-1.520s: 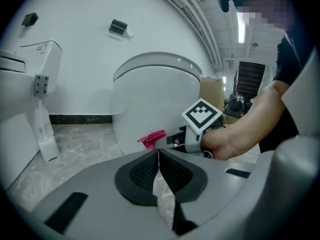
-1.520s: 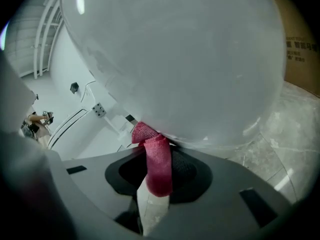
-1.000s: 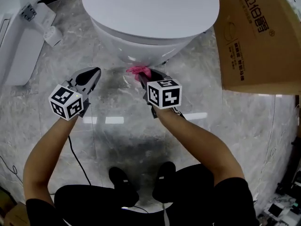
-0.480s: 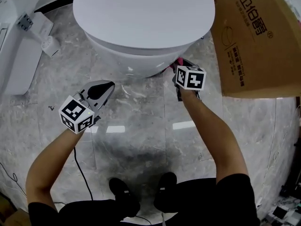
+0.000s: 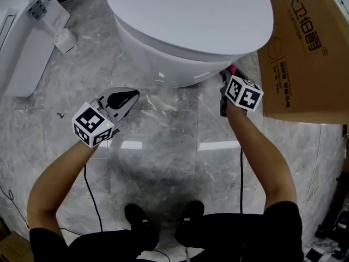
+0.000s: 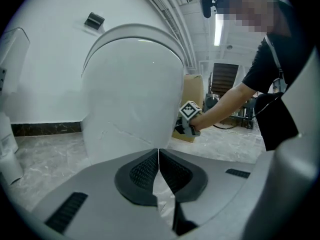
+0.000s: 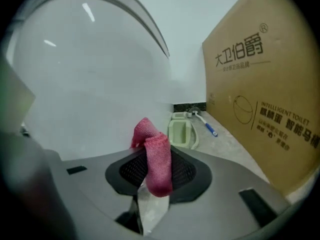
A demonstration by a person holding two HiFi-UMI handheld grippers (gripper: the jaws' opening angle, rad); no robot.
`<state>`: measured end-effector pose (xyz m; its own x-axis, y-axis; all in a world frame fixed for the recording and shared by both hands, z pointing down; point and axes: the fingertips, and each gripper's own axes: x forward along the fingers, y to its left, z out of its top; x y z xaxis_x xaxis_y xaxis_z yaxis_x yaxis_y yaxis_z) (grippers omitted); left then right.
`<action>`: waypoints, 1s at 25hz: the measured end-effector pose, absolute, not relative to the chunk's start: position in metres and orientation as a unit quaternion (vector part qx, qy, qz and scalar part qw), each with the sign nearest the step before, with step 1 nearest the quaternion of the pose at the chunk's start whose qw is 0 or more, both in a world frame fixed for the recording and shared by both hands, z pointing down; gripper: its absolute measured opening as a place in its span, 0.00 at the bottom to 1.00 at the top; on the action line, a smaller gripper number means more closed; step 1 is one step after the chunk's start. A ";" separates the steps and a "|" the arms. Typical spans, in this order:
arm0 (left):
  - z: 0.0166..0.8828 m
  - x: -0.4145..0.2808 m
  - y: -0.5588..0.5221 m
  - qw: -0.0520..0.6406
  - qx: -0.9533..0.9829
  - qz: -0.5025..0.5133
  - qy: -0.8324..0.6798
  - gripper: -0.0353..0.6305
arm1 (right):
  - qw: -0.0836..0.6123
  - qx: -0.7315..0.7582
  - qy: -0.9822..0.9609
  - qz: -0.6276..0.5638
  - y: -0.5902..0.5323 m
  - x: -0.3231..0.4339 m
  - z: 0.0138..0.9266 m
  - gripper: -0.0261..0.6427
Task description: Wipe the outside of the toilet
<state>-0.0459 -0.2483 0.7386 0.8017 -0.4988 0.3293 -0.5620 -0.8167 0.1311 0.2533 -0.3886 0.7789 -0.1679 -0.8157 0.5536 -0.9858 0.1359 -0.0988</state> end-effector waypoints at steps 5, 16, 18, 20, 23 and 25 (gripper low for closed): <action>0.723 -0.059 -0.253 0.106 0.942 0.116 -0.298 0.08 | 0.196 0.435 -0.827 0.298 -0.246 0.154 0.785 0.22; 0.731 -0.108 -0.252 0.124 0.922 0.115 -0.349 0.08 | 0.084 0.446 -0.801 0.391 -0.276 -0.051 0.846 0.22; 0.732 -0.112 -0.249 0.127 0.919 0.110 -0.357 0.08 | 0.076 0.466 -0.791 0.390 -0.291 -0.067 0.854 0.22; 0.735 -0.110 -0.242 0.129 0.919 0.111 -0.355 0.08 | 0.067 0.489 -0.775 0.395 -0.306 -0.073 0.861 0.22; 0.741 -0.104 -0.233 0.131 0.922 0.115 -0.347 0.08 | 0.051 0.520 -0.750 0.406 -0.328 -0.071 0.868 0.22; 0.744 -0.100 -0.228 0.134 0.923 0.117 -0.342 0.08 | 0.038 0.540 -0.729 0.419 -0.336 -0.063 0.870 0.22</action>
